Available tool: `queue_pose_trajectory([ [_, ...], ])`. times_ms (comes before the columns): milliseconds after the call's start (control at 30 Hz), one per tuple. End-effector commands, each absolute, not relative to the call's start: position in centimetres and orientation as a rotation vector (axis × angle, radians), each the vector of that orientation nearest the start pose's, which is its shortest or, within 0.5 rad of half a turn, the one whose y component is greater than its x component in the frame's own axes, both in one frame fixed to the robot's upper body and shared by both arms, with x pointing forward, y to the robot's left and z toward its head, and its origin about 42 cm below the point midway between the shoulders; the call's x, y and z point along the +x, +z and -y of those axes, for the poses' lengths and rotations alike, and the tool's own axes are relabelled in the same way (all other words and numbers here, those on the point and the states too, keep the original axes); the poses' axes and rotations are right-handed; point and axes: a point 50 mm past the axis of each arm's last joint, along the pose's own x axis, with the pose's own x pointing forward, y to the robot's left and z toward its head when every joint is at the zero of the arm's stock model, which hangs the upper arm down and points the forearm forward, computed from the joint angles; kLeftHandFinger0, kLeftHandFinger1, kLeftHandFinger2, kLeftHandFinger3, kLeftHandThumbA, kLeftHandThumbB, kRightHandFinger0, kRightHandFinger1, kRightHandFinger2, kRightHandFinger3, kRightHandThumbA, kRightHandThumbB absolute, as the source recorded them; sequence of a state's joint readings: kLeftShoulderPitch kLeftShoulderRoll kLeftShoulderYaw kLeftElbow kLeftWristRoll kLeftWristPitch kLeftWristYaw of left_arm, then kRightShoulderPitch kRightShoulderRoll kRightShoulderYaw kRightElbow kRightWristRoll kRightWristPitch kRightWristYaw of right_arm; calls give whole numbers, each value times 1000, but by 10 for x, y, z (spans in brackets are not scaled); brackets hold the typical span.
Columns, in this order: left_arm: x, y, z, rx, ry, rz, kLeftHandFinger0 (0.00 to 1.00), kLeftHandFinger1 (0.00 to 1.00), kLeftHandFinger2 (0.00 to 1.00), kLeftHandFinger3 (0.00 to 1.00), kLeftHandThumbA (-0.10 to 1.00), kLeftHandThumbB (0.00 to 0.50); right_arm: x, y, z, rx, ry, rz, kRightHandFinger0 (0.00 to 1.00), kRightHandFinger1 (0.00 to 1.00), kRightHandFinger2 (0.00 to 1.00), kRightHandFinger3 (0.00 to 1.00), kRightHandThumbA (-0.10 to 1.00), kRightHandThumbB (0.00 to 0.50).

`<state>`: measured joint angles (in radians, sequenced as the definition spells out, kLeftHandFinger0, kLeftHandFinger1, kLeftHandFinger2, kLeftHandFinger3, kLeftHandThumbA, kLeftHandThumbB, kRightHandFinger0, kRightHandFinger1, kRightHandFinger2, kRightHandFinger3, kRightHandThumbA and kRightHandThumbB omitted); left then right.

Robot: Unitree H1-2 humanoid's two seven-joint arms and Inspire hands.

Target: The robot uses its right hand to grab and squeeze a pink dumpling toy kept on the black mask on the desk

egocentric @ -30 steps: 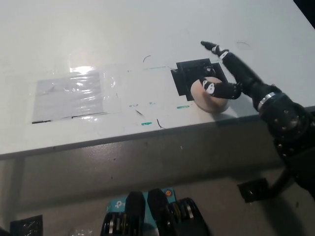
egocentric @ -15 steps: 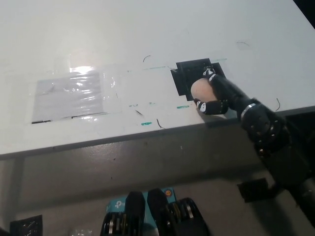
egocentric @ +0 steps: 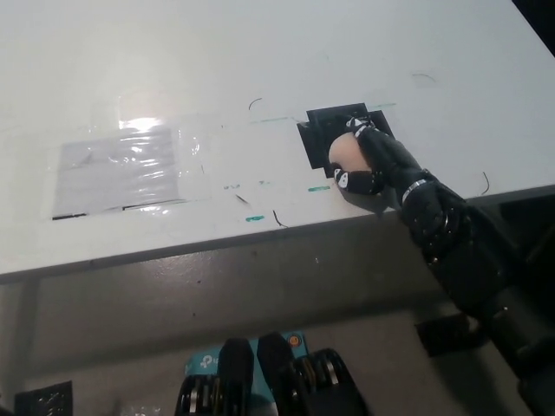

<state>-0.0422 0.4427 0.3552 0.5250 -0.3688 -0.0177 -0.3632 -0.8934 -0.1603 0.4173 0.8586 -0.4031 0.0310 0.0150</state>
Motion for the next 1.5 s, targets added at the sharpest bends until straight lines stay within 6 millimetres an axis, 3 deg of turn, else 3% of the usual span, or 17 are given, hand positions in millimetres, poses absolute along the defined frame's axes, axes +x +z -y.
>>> queue_pose_trajectory([
  [0, 258, 71, -484, -31, 145, -218, 0, 0, 0, 0, 934, 500, 526, 197, 125, -1009, 422, 90, 1000, 1000, 1000, 1000, 389, 261],
  [33, 257, 70, -484, -32, 142, -209, 0, 0, 0, 0, 936, 500, 528, 199, 126, -1187, 464, 73, 888, 1000, 1000, 1000, 315, 146],
  [67, 257, 70, -485, -34, 144, -209, 0, 0, 0, 0, 936, 500, 529, 200, 126, -1235, 464, 79, 680, 816, 1000, 1000, 246, 88],
  [100, 256, 70, -486, -36, 139, -210, 0, 6, 0, 0, 931, 500, 528, 199, 128, -1316, 464, 84, 370, 468, 720, 1000, 107, 42],
  [133, 256, 70, -486, -36, 139, -210, 0, 5, 0, 0, 931, 500, 528, 199, 128, -1319, 464, 85, 182, 295, 589, 1000, 9, 55],
  [200, 254, 70, -487, -35, 140, -211, 0, 11, 0, 0, 934, 500, 526, 199, 127, -1326, 468, 78, 5, 9, 307, 1000, -96, 3],
  [300, 254, 69, -486, -47, 140, -215, 0, 0, 0, 0, 923, 500, 519, 199, 129, -1367, 455, 157, 0, 68, 343, 1000, -100, 0],
  [333, 254, 69, -485, -39, 139, -211, 0, 0, 0, 0, 929, 500, 513, 198, 131, -1326, 419, 315, 0, 3, 182, 1000, -100, 0],
  [433, 254, 67, -483, -51, 139, -207, 0, 0, 0, 0, 918, 500, 510, 204, 131, -1327, 371, 432, 0, 57, 196, 359, -100, 0],
  [533, 254, 66, -481, -56, 141, -209, 0, 0, 0, 0, 926, 500, 509, 215, 129, -1250, 285, 609, 0, 235, 453, 177, -100, 0],
  [600, 254, 66, -481, -63, 146, -213, 0, 0, 0, 0, 919, 500, 510, 218, 129, -1217, 264, 629, 0, 388, 746, 358, -100, 0],
  [667, 256, 67, -481, -39, 136, -202, 0, 0, 0, 0, 947, 500, 511, 226, 128, -1147, 200, 690, 16, 457, 829, 504, -100, 1],
  [867, 255, 68, -480, -48, 138, -205, 0, 0, 0, 0, 938, 500, 510, 235, 123, -1051, 133, 758, 0, 250, 639, 427, -100, 93],
  [1000, 254, 66, -480, -51, 136, -208, 0, 2, 1, 0, 937, 500, 509, 231, 123, -1041, 108, 780, 0, 246, 717, 528, -100, 125],
  [1167, 251, 64, -479, -56, 132, -209, 0, 0, 0, 0, 917, 500, 506, 229, 122, -1035, -16, 829, 0, 194, 591, 493, -100, 236],
  [1300, 251, 62, -477, -58, 139, -208, 0, 0, 0, 0, 923, 500, 501, 239, 121, -893, -42, 866, 0, 36, 396, 352, -100, 237],
  [1467, 250, 62, -478, -61, 138, -211, 0, 0, 0, 0, 911, 500, 504, 261, 127, -775, -144, 918, 0, 0, 333, 250, -100, 212],
])
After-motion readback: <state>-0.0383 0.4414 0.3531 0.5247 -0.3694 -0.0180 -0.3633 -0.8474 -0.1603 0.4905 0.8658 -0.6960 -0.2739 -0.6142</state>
